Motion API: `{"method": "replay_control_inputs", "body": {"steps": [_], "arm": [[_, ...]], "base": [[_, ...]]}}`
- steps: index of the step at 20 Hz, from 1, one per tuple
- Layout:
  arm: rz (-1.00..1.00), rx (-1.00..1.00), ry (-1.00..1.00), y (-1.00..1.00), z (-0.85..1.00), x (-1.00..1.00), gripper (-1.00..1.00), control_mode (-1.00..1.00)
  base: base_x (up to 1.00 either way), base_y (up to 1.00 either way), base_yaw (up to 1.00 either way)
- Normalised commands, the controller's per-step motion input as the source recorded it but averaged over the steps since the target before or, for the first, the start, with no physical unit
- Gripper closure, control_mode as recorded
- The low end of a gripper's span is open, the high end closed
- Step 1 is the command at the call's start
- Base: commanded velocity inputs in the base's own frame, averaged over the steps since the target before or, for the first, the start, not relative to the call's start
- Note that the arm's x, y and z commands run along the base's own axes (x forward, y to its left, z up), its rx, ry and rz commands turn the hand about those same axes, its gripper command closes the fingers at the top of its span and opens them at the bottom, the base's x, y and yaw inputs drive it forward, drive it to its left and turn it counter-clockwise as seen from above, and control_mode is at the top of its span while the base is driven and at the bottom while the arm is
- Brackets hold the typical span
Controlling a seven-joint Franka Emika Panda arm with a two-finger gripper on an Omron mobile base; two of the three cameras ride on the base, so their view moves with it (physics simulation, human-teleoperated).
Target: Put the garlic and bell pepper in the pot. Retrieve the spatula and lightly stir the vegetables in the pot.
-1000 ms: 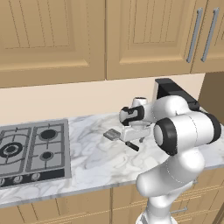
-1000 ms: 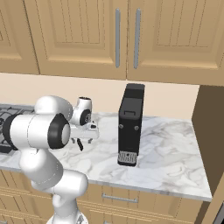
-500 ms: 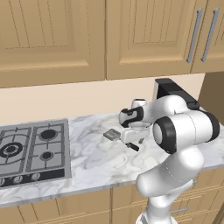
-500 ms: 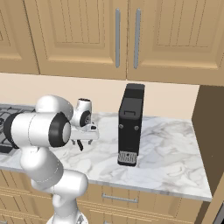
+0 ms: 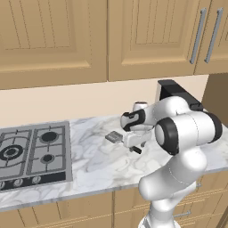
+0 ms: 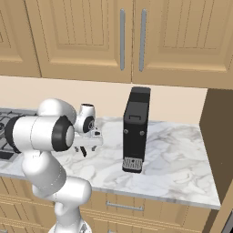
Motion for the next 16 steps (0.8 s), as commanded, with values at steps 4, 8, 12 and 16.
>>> {"method": "replay_control_inputs", "body": {"steps": [4,8,12,16], "arm": [[0.03,0.0,-0.01,0.0,-0.23,0.0,-1.0,-1.0],[0.02,0.0,-0.01,0.0,-0.23,0.0,-1.0,-1.0],[0.01,0.0,-0.02,0.0,-0.1,-0.03,-1.0,-1.0],[0.0,0.0,-0.02,0.0,0.0,-0.06,-1.0,-1.0]], "base": [[0.0,0.0,0.0],[0.0,0.0,0.0],[0.0,0.0,0.0],[0.0,0.0,0.0]]}}
